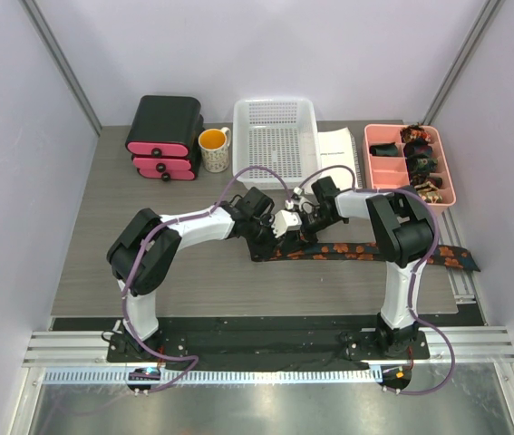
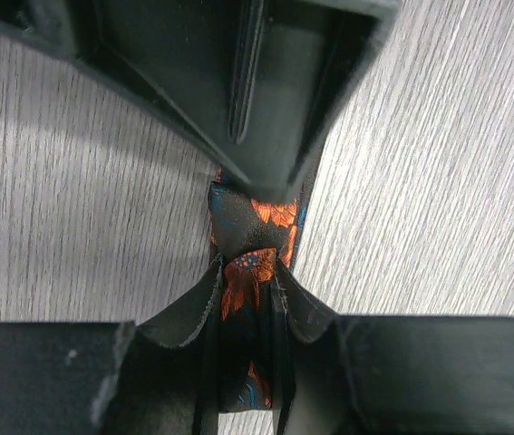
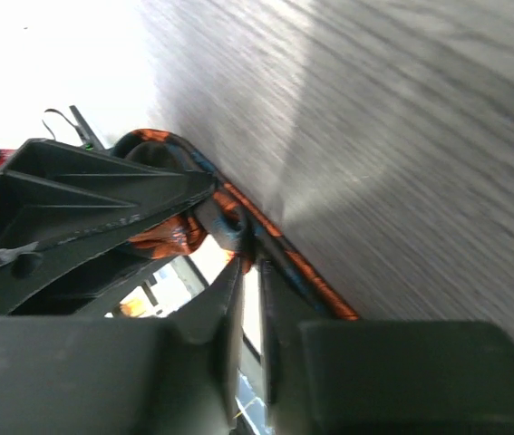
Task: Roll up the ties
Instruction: Roll the tie at the center of the board.
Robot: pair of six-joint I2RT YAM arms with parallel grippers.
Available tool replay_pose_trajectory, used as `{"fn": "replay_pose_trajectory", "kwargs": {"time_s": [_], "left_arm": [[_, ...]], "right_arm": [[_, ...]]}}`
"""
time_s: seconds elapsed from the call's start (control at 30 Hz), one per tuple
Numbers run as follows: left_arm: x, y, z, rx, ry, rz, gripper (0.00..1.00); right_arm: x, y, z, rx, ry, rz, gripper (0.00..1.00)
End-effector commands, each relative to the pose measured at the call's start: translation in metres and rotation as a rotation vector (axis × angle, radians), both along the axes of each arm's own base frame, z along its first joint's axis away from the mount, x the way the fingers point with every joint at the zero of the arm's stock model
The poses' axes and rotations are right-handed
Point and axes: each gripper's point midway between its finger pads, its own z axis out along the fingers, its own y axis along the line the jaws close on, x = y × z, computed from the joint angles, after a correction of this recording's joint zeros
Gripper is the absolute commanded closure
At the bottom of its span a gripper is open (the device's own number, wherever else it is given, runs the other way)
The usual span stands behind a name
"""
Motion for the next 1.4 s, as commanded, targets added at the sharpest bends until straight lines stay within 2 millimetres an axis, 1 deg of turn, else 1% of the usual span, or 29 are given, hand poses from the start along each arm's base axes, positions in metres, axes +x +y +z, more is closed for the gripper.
{"fn": "replay_pose_trajectory", "kwargs": {"time_s": [0.0,0.03,0.1,0.13,0.17,0.37,0.43,0.47,0.5,0.57,0.6,0.63,0.67,0.7,0.77,0.8,0.83,0.9,0.93,0.97,1.07,1.13,1.23,1.3,1.37], "left_arm": [[-0.01,0.012,-0.025,0.078,0.054,0.007,0.85],[-0.01,0.012,-0.025,0.078,0.054,0.007,0.85],[-0.011,0.011,-0.025,0.079,0.056,0.007,0.84],[-0.01,0.012,-0.025,0.079,0.056,0.007,0.85],[-0.011,0.012,-0.025,0.079,0.055,0.006,0.85],[-0.011,0.011,-0.025,0.076,0.057,0.001,0.85],[-0.011,0.011,-0.025,0.076,0.059,0.002,0.85],[-0.011,0.012,-0.026,0.078,0.062,0.003,0.85],[-0.011,0.011,-0.026,0.077,0.06,0.001,0.85],[-0.011,0.012,-0.026,0.078,0.062,0.003,0.85],[-0.011,0.012,-0.025,0.077,0.061,0.003,0.85],[-0.011,0.012,-0.025,0.077,0.061,0.003,0.85],[-0.01,0.011,-0.024,0.077,0.056,0.007,0.84],[-0.01,0.011,-0.024,0.076,0.055,0.007,0.84],[-0.011,0.011,-0.024,0.081,0.061,0.008,0.84],[-0.011,0.011,-0.022,0.08,0.06,0.008,0.83],[-0.011,0.011,-0.02,0.079,0.059,0.008,0.82],[-0.009,0.012,-0.015,0.079,0.047,0.009,0.75],[-0.007,0.011,-0.007,0.069,0.029,0.009,0.71],[-0.007,0.016,-0.005,0.079,0.02,0.006,0.65],[-0.004,0.03,0.007,0.087,-0.026,-0.004,0.54],[0.0,0.044,0.014,0.095,-0.037,0.001,0.49],[0.001,0.065,0.015,0.134,-0.034,-0.015,0.46],[0.001,0.073,0.018,0.144,-0.041,-0.02,0.45],[-0.001,0.076,0.017,0.145,-0.05,-0.047,0.45]], "right_arm": [[0.005,0.007,0.027,0.07,-0.006,-0.026,0.73],[0.006,0.008,0.03,0.074,-0.01,-0.027,0.65],[0.007,0.009,0.031,0.082,-0.005,-0.032,0.63],[0.007,0.01,0.031,0.087,-0.001,-0.033,0.59],[0.007,0.011,0.03,0.084,-0.003,-0.035,0.57],[0.009,0.027,0.031,0.111,-0.01,-0.031,0.54],[0.008,0.031,0.029,0.104,-0.019,-0.021,0.53],[0.006,0.032,0.024,0.085,-0.038,-0.008,0.53],[0.004,0.031,0.02,0.063,-0.034,-0.002,0.54],[0.0,0.027,0.004,0.011,-0.019,0.007,0.6],[-0.003,0.021,-0.006,-0.029,-0.004,0.008,0.67],[-0.007,0.017,-0.016,-0.056,0.018,0.018,0.71],[-0.01,0.015,-0.022,-0.07,0.032,0.024,0.74],[-0.013,0.011,-0.028,-0.096,0.032,0.032,0.83],[-0.016,0.007,-0.035,-0.115,0.04,0.035,0.9],[-0.016,0.007,-0.037,-0.122,0.039,0.036,0.96],[-0.015,0.005,-0.039,-0.137,0.029,0.036,0.99],[-0.016,0.003,-0.043,-0.149,0.039,0.041,0.99],[-0.014,0.0,-0.046,-0.168,0.027,0.043,0.99],[-0.014,0.0,-0.047,-0.172,0.023,0.05,0.99],[-0.015,-0.005,-0.052,-0.206,0.022,0.058,0.99],[-0.015,-0.007,-0.054,-0.221,0.026,0.058,0.99],[-0.015,-0.008,-0.055,-0.231,0.026,0.057,0.99],[-0.015,-0.008,-0.055,-0.232,0.028,0.058,0.99],[-0.016,-0.008,-0.055,-0.228,0.031,0.059,0.99]]}}
